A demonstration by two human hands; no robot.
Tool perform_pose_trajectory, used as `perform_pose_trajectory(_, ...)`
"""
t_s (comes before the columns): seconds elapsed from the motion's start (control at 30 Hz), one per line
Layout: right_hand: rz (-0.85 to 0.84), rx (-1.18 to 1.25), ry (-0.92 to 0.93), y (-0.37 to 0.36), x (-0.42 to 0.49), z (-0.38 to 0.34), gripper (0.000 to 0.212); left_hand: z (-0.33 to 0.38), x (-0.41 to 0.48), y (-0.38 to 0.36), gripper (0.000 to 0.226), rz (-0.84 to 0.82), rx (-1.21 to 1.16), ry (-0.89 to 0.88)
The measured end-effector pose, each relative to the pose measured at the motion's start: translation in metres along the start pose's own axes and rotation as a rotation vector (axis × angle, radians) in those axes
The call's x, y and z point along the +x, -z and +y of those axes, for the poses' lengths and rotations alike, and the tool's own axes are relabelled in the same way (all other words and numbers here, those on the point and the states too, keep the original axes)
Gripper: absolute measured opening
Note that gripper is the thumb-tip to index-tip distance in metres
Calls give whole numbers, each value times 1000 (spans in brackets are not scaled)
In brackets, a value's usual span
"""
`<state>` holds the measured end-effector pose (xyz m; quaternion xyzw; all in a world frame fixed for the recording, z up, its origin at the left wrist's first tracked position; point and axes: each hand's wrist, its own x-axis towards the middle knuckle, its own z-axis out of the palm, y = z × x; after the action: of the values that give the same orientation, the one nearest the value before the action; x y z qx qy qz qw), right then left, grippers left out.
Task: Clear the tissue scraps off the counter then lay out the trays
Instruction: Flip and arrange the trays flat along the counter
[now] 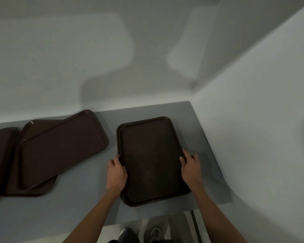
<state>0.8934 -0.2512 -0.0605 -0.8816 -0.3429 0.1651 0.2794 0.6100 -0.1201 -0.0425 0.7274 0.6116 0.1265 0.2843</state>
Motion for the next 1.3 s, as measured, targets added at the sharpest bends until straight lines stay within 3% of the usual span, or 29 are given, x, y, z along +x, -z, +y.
perform_pose_trajectory(0.17, -59, -168, -3, -12, -10, -11, 52, -13, 17, 2, 25, -27, 15, 53)
perform_pose_trajectory(0.47, -11, -303, 46, -25, -13, -10, 50, -32, 20, -2, 31, -41, 27, 44)
perform_pose_trajectory(0.7, -46, -212, 30, -17, -32, -4, 49, -39, -11, 0, 45, -119, -19, 36)
perform_pose_trajectory(0.97, 19, -162, 16, -21, -91, 19, 65, -41, -79, -10, 53, -9, 18, -53)
perform_pose_trajectory(1.3, -109, -138, 92, -4, -73, 22, 100, -14, -63, -10, 56, -161, 124, 8)
